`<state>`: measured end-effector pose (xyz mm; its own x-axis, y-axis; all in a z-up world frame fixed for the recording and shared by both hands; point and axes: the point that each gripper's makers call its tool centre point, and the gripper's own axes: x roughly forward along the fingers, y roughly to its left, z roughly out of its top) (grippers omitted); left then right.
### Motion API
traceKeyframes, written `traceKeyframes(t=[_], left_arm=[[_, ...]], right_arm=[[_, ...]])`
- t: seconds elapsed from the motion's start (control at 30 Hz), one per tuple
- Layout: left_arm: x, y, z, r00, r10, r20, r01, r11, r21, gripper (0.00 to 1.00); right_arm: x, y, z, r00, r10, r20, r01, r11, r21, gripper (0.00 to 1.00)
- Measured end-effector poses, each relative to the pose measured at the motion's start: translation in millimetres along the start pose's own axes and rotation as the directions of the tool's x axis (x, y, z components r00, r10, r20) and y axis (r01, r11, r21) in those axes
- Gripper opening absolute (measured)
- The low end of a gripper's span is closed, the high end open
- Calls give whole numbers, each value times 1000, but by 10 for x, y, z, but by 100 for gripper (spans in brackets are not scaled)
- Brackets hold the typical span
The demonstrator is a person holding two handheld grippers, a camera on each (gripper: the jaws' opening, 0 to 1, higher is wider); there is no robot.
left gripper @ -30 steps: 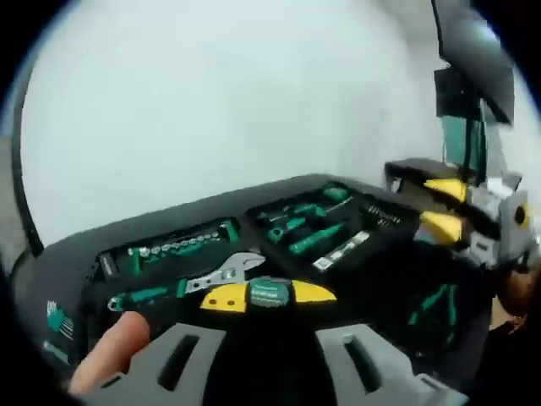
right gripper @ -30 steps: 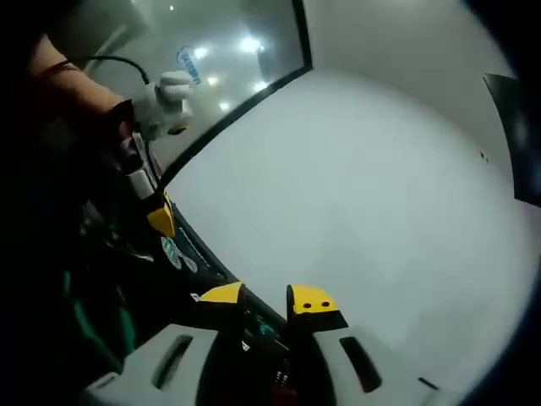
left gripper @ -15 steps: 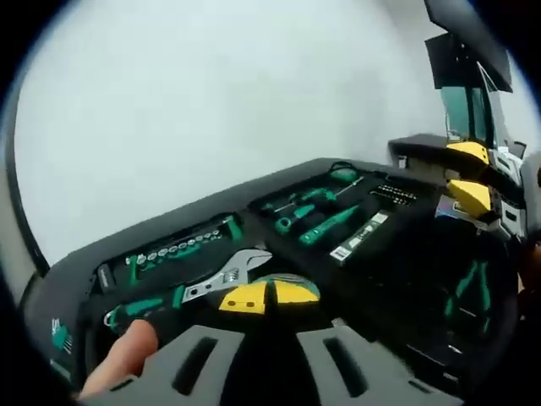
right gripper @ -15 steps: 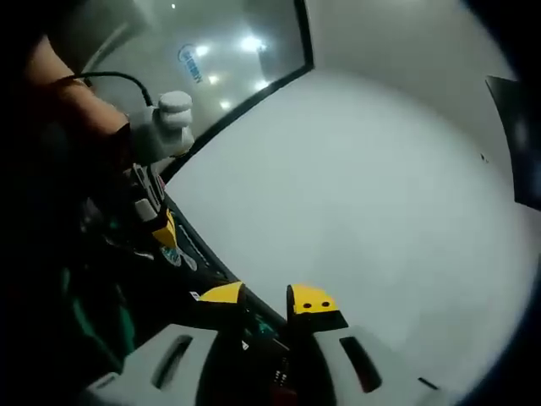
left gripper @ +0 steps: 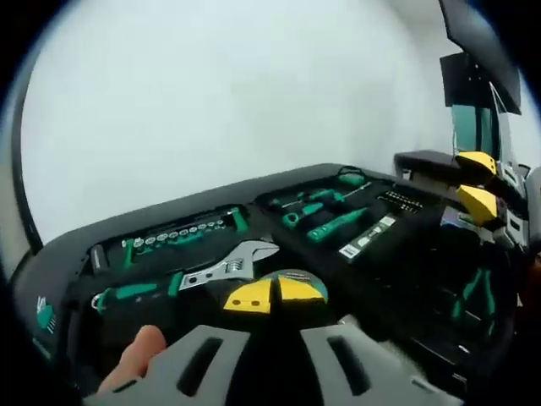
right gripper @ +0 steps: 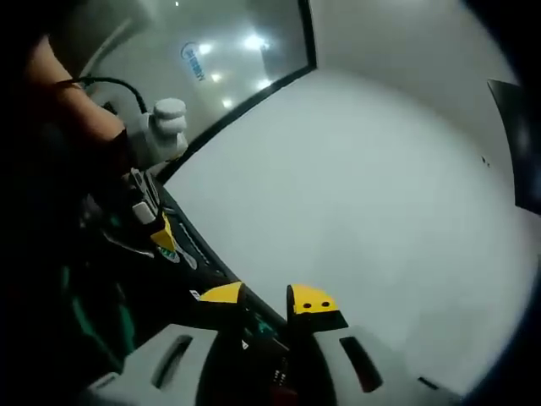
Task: Pick up the tools and put them into their designated positions in the toolbox.
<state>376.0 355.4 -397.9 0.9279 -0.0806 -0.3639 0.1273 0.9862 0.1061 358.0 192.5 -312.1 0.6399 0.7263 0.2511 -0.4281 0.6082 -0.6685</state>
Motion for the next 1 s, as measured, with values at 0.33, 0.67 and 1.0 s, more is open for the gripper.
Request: traceKeyframes(t=[0.33, 0.67, 1.0], left_arm=[[125, -72, 45, 1000, -7, 0, 7, 995, -103, 6], [-582, 181, 363, 968, 167, 185, -135, 975, -174, 8], [-2133, 2475, -216, 730, 614, 300, -452, 763, -461, 18]], right_arm=[[-2, 12, -19, 1000, 3, -9, -3, 1000, -15, 17], [7, 29, -19, 1000, 10, -7, -10, 1000, -12, 17], [19, 50, -16, 1000, 12, -7, -12, 1000, -20, 17]])
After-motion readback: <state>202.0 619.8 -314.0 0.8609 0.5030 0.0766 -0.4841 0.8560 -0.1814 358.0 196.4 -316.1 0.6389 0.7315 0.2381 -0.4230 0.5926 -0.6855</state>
